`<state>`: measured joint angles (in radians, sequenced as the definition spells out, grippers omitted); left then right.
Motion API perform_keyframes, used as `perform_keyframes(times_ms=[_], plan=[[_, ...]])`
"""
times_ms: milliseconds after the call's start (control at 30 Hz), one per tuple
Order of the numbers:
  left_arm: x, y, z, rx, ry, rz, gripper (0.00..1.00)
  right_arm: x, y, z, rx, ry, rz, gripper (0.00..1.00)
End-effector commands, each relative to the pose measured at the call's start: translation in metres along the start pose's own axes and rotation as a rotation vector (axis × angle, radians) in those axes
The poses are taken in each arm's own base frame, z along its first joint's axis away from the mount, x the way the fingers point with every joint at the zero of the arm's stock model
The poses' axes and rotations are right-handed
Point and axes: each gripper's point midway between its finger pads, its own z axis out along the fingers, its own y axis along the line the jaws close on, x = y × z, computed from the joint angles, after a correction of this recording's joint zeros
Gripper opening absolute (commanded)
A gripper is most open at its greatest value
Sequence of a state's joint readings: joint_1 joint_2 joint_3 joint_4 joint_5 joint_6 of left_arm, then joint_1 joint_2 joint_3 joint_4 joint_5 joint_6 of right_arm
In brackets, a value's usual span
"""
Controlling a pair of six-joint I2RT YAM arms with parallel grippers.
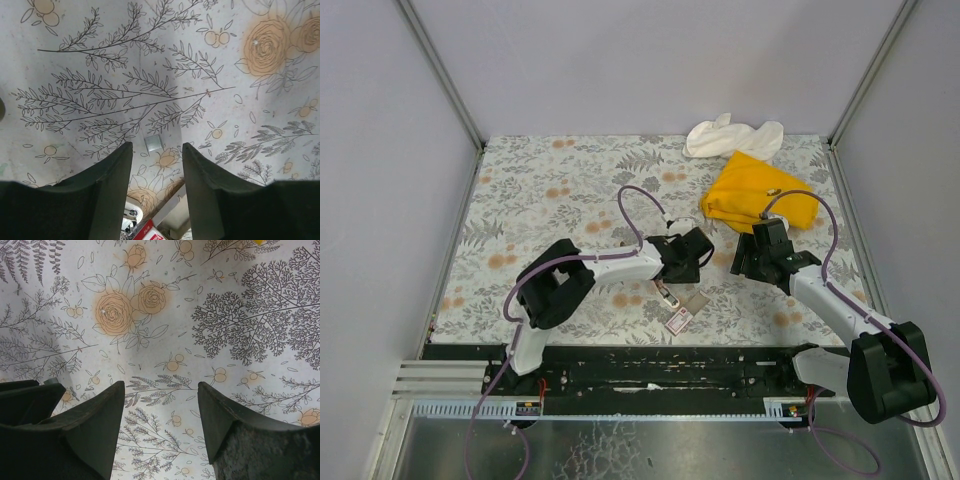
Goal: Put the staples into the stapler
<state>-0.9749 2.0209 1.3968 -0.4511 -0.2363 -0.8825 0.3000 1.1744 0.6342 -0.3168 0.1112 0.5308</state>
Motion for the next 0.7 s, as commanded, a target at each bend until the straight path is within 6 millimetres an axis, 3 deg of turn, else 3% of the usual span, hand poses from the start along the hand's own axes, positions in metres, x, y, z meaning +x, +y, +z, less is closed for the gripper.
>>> perform_keyframes(times_ms=[0,667], plan=[[-0.004,0.003,0.003,-0.041,-0.021,-0.002,0.42,-0.004,0.002,-0.001,-0.017,-0.018,-0.005,0.67],[0.004,0.011,0.014,-0.074,0.003,0.033,0.26,-0.002,0.0,-0.002,-0.012,-0.023,-0.007,0.67]])
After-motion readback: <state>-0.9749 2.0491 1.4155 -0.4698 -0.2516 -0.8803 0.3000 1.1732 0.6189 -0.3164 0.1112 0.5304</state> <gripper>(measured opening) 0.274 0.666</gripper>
